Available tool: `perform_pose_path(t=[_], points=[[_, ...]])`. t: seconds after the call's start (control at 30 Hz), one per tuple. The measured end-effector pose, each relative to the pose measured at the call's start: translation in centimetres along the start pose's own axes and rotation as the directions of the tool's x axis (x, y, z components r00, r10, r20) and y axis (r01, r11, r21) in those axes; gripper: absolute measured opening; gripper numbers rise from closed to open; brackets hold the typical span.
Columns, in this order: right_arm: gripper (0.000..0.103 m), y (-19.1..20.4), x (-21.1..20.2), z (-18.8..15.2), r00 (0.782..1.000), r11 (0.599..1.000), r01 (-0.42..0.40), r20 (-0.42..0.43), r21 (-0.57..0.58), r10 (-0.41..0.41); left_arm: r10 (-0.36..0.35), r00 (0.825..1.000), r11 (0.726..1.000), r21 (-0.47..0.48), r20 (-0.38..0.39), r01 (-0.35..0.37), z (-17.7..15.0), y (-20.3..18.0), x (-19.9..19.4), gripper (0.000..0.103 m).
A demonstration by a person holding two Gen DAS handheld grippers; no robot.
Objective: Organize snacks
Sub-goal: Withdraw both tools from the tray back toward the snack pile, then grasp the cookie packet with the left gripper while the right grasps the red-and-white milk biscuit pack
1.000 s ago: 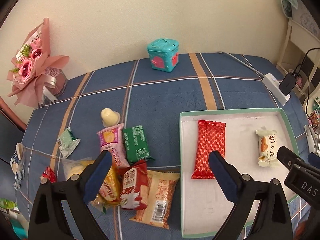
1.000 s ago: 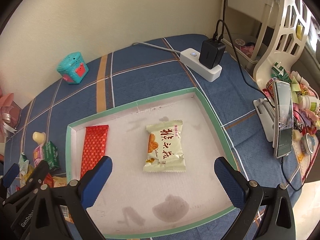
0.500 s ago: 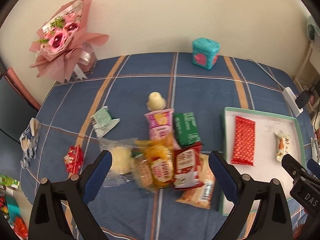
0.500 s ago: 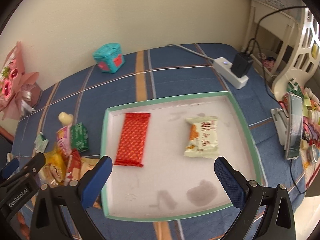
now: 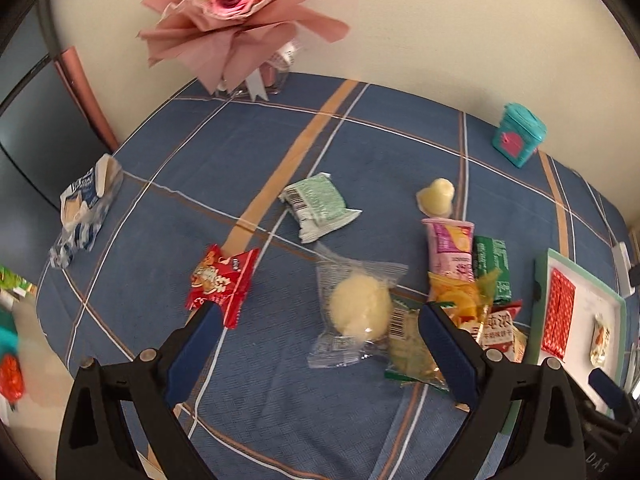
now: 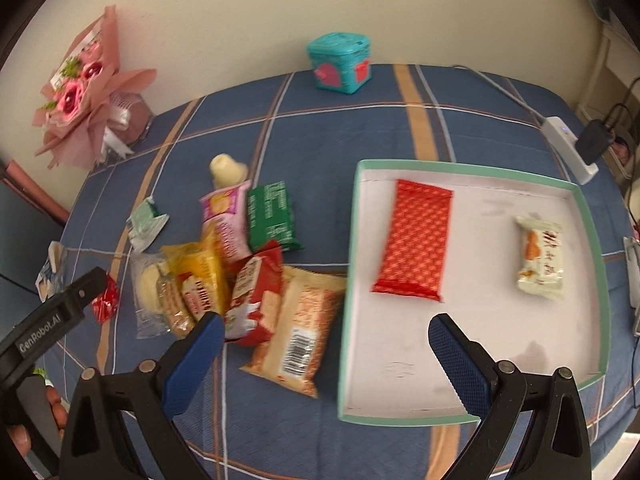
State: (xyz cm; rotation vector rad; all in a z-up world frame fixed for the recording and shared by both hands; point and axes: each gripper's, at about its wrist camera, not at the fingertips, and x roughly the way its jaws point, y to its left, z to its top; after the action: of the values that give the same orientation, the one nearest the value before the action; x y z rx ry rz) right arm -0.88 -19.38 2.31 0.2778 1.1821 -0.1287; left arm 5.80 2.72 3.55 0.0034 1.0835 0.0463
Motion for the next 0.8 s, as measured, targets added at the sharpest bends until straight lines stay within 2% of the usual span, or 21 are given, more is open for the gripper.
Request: perform_pose_path(t=[0.17,0.33,0.43,0.53,0.67,0.73,0.8], points=[[0.103,2.0,1.3,-0.1,0.999,0.999,-0.034,-0.027,-0.019,0.034,-0.018,1.0,0.998,-0.057,0.0,0.018,0.1,1.2,1.0,0.102],[0.103,3.2,2.4,-0.1,0.997,0.998,-0.064,-0.04,-0.024,0.063,-0.039,0.999,0.998,-0.047,-0.035,0.038,0.3,1.1,1.9,0.102],[0.102,3.7,3.2,0.0,0.995,0.996,-0.082,-0.054,-0.023,0.08,-0.08,0.995,0.995,-0.06,-0.062,0.077,0.3,1.1,2.3,0.102],[0.102,4.0,4.0,0.0,0.996,0.997,-0.067,-0.064,-0.032,0.064,-0.113,0.991,0.991,-0.074,-0.077,0.108,0.3,0.6,2.7,0.102],[0.102,3.8,4.6,0.0,0.996,0.997,-0.066,-0.059,-0.032,0.064,-0.18,0.976,0.981,-0.092,-0.124,0.169,-0.1,-0.4,3.6,0.102],[0.098,3.7,4.9,0.1,0.996,0.997,-0.066,-0.058,-0.03,0.064,-0.205,0.968,0.977,-0.094,-0.143,0.193,-0.3,-1.2,3.9,0.099],[0.096,3.6,5.2,0.1,0.996,0.998,-0.062,-0.059,-0.032,0.06,-0.223,0.963,0.973,-0.088,-0.153,0.212,-0.5,-2.0,4.1,0.088]])
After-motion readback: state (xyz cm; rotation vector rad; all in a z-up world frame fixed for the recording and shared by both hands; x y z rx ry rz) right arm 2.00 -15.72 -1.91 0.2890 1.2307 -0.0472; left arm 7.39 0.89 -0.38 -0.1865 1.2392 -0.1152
